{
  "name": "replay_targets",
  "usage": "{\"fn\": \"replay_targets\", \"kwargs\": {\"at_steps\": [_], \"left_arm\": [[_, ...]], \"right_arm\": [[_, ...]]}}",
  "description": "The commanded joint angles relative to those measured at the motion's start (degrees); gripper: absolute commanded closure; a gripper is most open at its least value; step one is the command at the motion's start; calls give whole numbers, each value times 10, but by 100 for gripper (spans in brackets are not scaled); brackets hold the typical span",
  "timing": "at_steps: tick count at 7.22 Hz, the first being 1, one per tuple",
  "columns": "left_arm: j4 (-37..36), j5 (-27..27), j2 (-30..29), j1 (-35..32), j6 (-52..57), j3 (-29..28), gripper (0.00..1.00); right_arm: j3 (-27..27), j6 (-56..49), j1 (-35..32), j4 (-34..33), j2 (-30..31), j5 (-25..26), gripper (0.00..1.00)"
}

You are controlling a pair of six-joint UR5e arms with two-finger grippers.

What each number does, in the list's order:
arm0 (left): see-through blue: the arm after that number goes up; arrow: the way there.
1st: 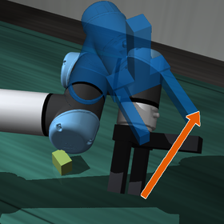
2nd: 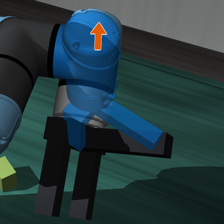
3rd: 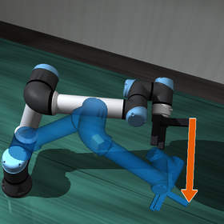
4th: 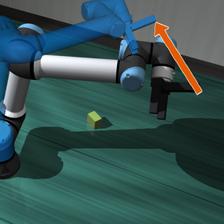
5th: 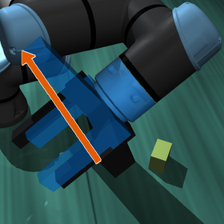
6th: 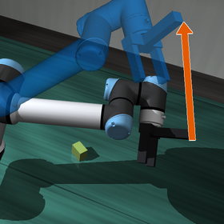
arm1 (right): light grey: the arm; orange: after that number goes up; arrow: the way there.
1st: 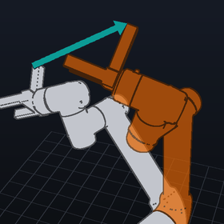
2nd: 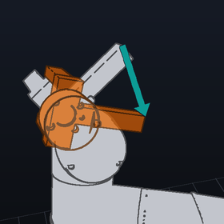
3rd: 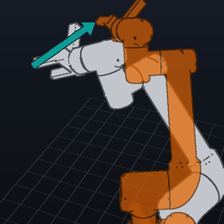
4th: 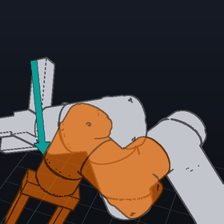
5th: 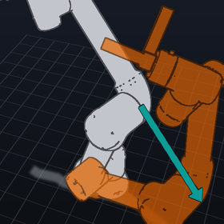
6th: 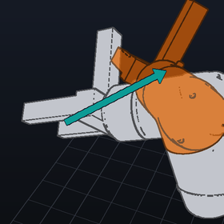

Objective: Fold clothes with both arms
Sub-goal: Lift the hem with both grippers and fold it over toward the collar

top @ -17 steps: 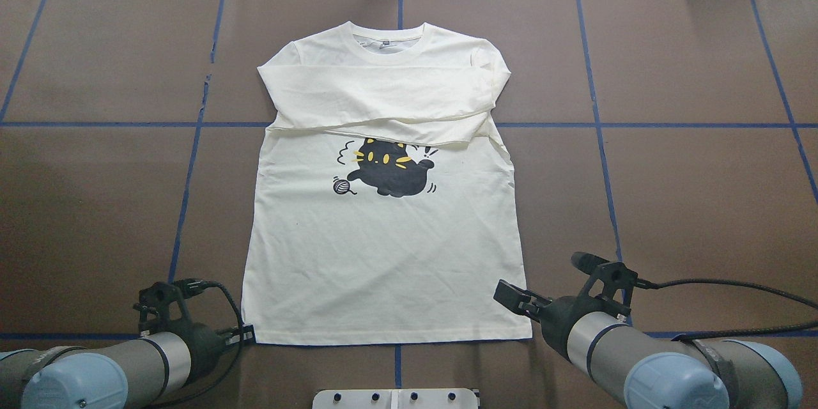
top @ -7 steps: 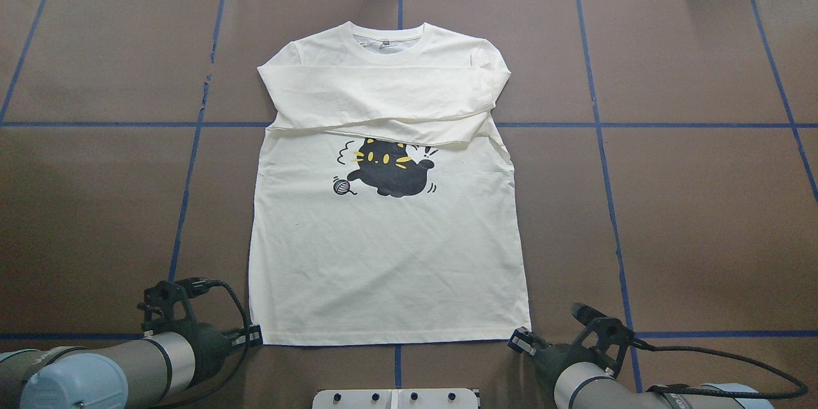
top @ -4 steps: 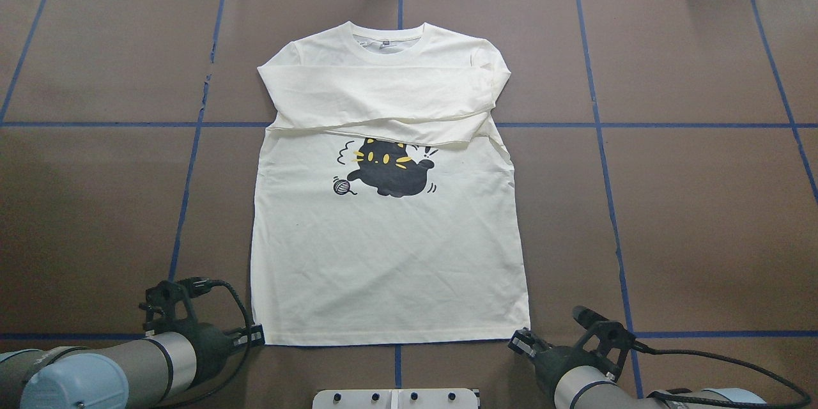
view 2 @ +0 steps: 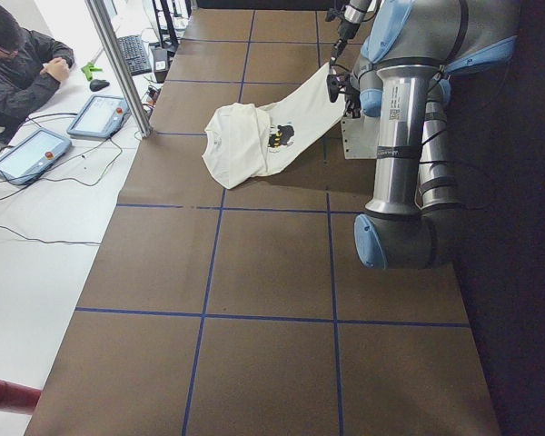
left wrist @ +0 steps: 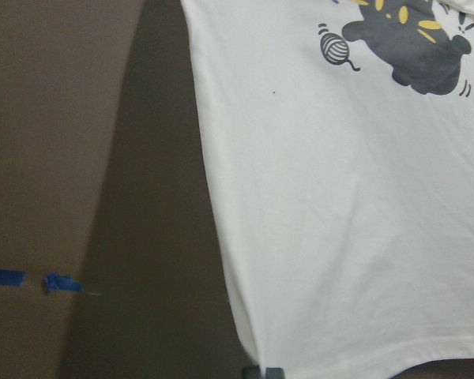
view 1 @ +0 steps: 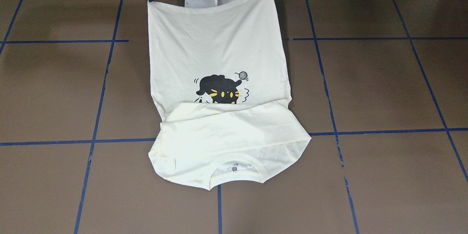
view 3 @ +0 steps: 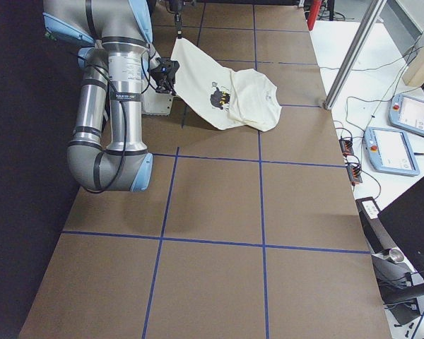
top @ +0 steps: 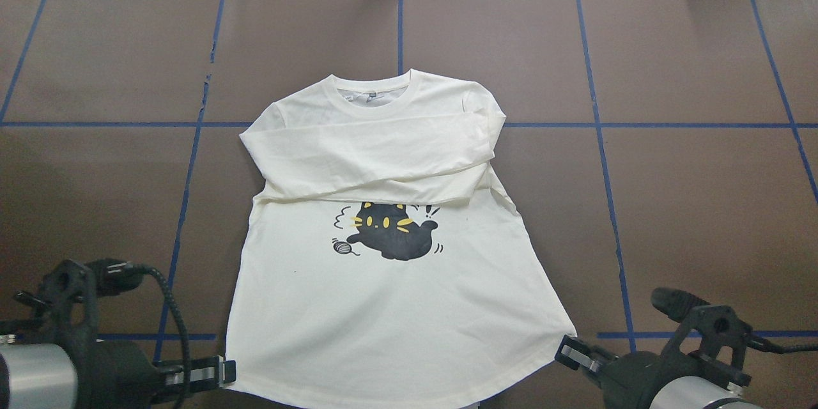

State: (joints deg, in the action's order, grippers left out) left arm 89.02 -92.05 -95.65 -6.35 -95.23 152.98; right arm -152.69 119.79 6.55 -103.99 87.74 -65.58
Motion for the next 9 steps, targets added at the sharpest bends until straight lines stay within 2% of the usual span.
{"fn": "replay_targets", "kwargs": {"at_steps": [1, 2, 4, 5, 6, 7, 9], "left_arm": [[-62, -50, -50, -73, 76, 22, 100], [-70, -84, -77, -142, 160, -8, 100], [-95, -96, -153, -268, 255, -124, 100], [-93, -98, -164, -311, 293, -170, 100], [-90, -98, -176, -344, 332, -211, 100], [-84, -96, -191, -357, 348, -255, 100], [5, -92, -201, -360, 354, -367, 100]], "right_arm": [[-10, -72, -69, -27, -60, -50, 100], [28, -124, -146, -38, -113, -92, 100], [157, -211, -325, -38, -220, -205, 100], [219, -240, -394, -28, -244, -249, 100], [285, -263, -425, -13, -282, -250, 100], [358, -271, -443, 35, -303, -250, 100], [500, -277, -447, 177, -327, -243, 100]]}}
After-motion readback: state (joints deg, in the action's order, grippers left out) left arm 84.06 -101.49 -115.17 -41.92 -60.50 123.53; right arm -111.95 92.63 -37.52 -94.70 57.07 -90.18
